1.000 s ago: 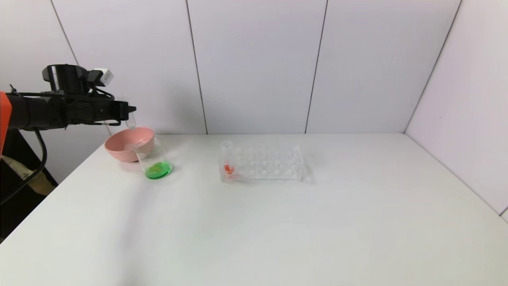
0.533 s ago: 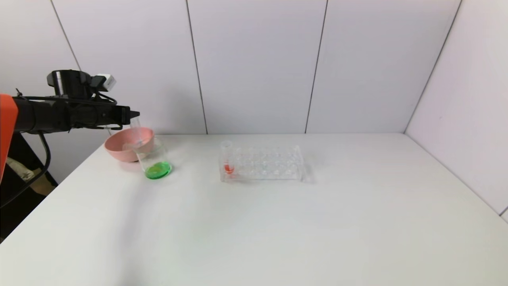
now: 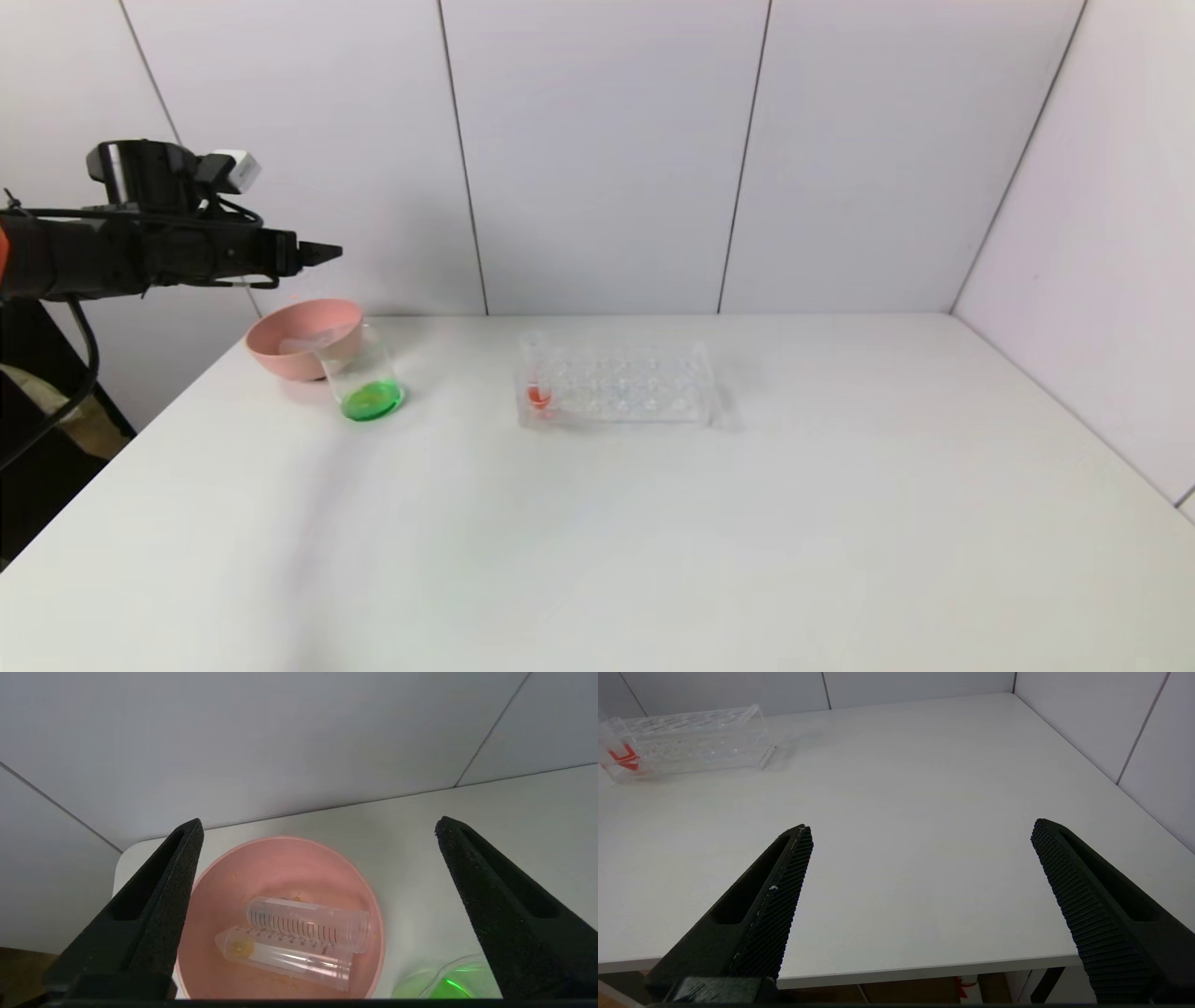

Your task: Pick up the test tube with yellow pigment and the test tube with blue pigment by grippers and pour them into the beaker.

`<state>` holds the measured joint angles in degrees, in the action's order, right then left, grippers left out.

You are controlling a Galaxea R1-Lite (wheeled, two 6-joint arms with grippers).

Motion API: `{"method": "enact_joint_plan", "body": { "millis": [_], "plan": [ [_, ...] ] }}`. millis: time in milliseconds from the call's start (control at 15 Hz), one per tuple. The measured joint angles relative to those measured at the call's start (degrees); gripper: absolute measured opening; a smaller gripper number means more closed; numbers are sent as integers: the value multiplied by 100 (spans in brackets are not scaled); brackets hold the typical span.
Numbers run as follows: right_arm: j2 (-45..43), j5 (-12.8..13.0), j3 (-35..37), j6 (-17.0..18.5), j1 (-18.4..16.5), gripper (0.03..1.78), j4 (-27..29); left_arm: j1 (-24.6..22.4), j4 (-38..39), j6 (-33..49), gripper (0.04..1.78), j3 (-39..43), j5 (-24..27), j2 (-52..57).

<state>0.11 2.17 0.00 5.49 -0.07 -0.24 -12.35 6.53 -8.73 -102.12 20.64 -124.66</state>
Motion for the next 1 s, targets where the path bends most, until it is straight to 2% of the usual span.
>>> {"method": "enact_joint_plan", "body": {
  "millis": [200,533,667,1000],
  "plan": [
    [0,2,0,0,-2,171,0,98,24,18,177,330,319,686],
    [0,2,0,0,-2,171,2,202,49,52,177,1491,1320,2397],
    [0,2,0,0,-2,171,0,218,32,156,177,2089,1451,3263],
    [0,2,0,0,0,171,4,255,-34,935,177,3853,1536,6218]
  ]
}}
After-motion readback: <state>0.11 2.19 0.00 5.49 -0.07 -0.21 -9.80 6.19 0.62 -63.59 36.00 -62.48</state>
